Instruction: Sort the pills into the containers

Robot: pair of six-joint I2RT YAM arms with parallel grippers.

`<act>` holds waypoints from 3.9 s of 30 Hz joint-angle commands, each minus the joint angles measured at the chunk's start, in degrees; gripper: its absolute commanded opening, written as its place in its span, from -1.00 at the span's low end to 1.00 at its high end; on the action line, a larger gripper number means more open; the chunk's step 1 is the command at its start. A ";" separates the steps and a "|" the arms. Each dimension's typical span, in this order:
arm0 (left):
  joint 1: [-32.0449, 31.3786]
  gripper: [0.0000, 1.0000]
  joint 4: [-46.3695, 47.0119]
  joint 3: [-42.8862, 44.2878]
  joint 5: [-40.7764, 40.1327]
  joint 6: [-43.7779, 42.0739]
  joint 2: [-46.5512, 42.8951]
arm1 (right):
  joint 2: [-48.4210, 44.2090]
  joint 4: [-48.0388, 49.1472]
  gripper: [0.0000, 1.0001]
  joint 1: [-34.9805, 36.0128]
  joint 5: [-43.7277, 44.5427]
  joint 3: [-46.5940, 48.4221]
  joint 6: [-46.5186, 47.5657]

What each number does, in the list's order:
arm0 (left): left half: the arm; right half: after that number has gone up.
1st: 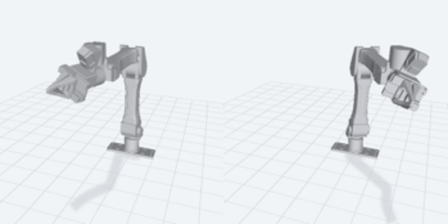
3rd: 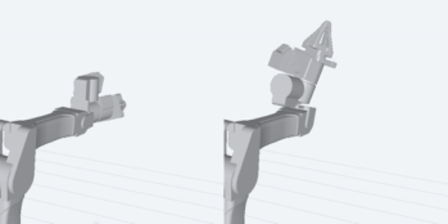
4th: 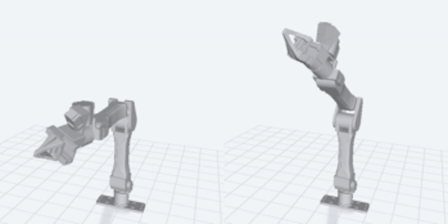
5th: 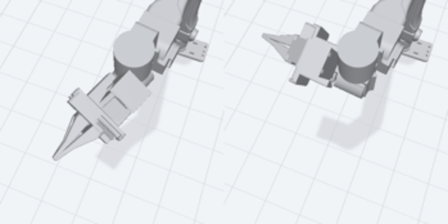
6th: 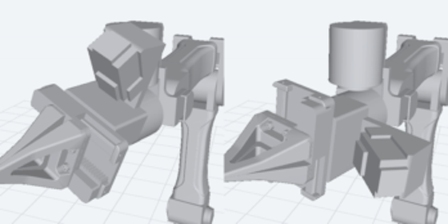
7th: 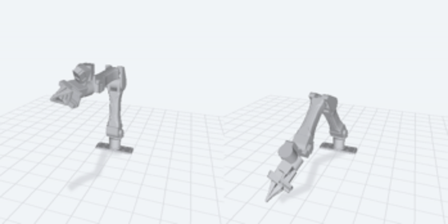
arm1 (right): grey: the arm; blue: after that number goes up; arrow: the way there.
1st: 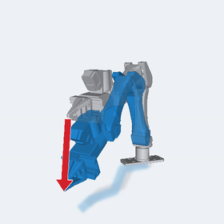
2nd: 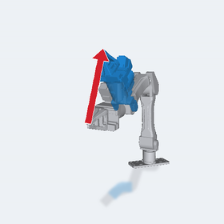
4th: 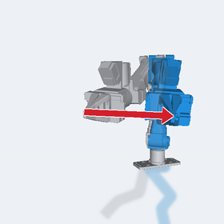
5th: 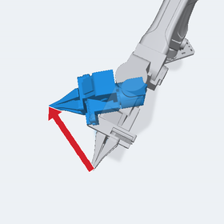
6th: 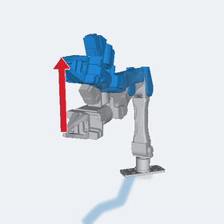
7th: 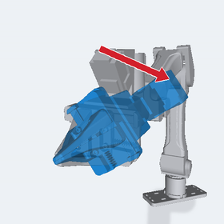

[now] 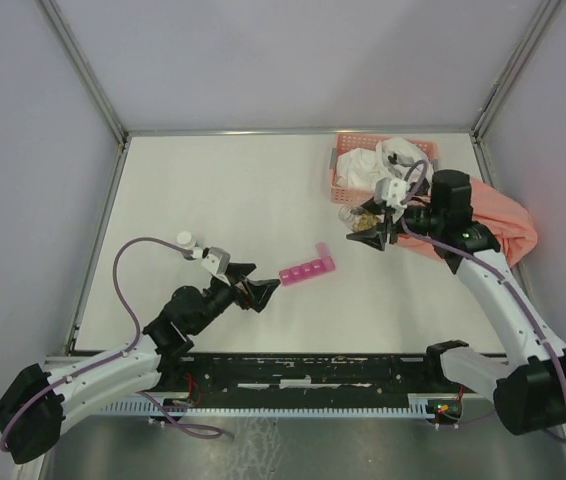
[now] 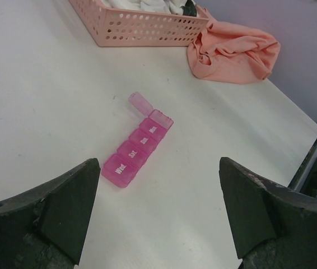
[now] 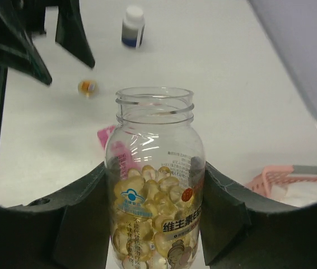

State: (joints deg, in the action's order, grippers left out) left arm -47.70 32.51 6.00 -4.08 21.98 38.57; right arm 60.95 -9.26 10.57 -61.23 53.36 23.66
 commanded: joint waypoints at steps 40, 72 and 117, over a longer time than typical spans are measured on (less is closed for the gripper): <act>0.17 0.96 21.89 -3.63 -10.60 -18.27 10.15 | 39.20 -36.40 -0.72 9.86 28.43 13.76 52.05; 0.15 1.00 22.29 -3.32 -12.01 -17.67 11.49 | 42.48 -39.03 -0.72 14.48 39.81 17.67 48.05; 0.16 1.00 23.03 -4.03 -12.01 -17.61 10.95 | 42.74 -40.80 -0.73 17.94 45.57 21.08 41.53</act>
State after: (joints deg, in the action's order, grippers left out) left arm -47.70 51.42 0.82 -14.98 6.50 50.09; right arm 104.75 -50.46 28.25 -15.84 72.42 67.18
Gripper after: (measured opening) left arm 0.995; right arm 0.604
